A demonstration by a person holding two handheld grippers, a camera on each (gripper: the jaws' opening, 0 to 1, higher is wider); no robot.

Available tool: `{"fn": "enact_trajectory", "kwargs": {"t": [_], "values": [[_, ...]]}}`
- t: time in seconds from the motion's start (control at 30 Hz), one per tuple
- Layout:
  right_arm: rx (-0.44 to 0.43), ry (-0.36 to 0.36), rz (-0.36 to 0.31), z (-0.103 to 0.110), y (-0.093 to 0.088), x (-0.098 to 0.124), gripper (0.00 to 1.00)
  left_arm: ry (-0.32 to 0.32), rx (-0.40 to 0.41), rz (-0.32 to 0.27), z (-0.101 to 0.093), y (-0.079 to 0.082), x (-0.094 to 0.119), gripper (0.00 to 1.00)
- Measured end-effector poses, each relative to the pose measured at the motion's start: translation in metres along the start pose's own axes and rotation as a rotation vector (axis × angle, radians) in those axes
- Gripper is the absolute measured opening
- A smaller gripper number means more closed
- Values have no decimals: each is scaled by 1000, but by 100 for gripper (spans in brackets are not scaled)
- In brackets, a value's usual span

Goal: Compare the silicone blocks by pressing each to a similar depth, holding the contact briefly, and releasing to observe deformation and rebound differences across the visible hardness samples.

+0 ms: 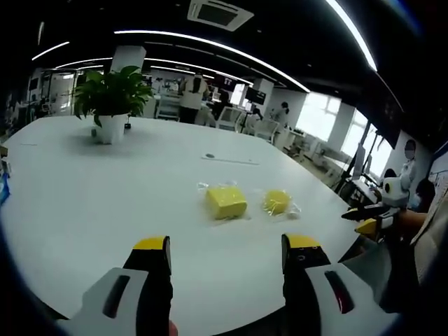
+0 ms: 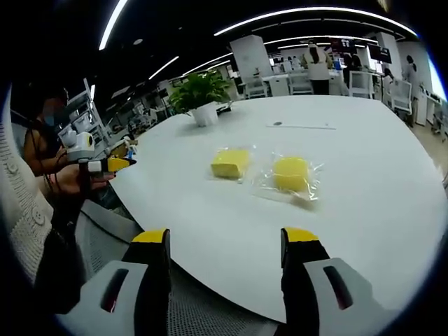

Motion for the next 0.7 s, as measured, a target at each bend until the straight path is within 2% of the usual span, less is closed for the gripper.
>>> {"fn": "enact_trajectory", "kwargs": {"t": [0.3, 0.43, 0.53, 0.7], "values": [[-12, 9, 10, 1, -1, -4, 58, -69, 118, -2, -12, 18, -21, 63], [-27, 7, 20, -2, -5, -6, 59, -73, 134, -1, -12, 25, -35, 63], [-40, 4, 31, -4, -7, -7, 59, -86, 219, -7, -11, 32, -48, 63], [-57, -8, 50, -9, -8, -9, 58, -81, 277, -14, -4, 39, -68, 63]]}}
Point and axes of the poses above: the point that each gripper's makers call its tool centre point, and the gripper's own axes: x roughly backward along the fingers, z roughly to its left, y roughly out of its top, the point moved 6 cm from there along x, roughly backward along the fingers, and after that the axes turned 13 degrees about y, right-handed, at the moved point
